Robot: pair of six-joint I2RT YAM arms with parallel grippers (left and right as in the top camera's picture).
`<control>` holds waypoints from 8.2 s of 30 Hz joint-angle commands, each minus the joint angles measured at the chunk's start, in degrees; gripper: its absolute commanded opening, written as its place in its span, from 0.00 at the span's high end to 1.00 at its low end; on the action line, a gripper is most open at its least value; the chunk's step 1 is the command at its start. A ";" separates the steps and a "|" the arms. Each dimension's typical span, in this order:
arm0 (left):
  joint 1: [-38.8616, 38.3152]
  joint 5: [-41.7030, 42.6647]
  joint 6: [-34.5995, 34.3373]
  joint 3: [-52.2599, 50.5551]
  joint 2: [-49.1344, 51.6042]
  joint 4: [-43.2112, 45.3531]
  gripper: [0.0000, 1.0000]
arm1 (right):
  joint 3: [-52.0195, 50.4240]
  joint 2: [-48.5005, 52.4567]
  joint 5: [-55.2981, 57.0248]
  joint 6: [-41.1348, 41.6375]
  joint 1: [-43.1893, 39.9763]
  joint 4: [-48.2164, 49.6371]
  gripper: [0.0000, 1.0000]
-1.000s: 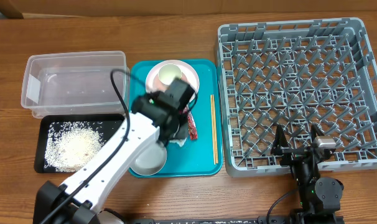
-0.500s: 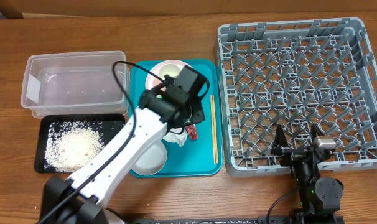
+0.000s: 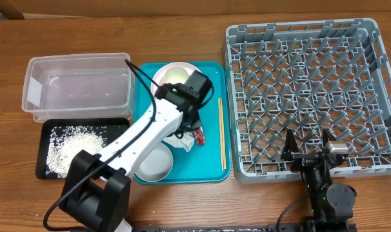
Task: Sort waste into correct bins and load items into the dishwasher
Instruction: 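Grasp the white tissue on the teal tray with the left gripper, then carry the tissue left and drop it into the clear bin, then move the left gripper to the red wrapper and grasp it, then carry the red wrapper left into the clear bin and release it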
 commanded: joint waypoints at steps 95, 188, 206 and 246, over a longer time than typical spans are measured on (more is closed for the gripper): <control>22.93 -16.98 9.51 10.03 -5.25 3.13 0.96 | -0.59 -0.46 -0.09 -0.17 -0.07 0.44 0.00; -6.64 9.60 6.29 14.01 11.47 -5.49 0.25 | -0.59 -0.39 -0.09 -0.17 -0.07 0.44 0.00; -5.51 5.25 6.29 14.01 16.15 -6.12 0.30 | -0.59 -0.39 -0.09 -0.17 -0.07 0.44 0.00; -5.51 2.73 6.27 5.31 16.46 3.37 0.53 | -0.59 -0.39 -0.09 -0.17 -0.07 0.44 0.00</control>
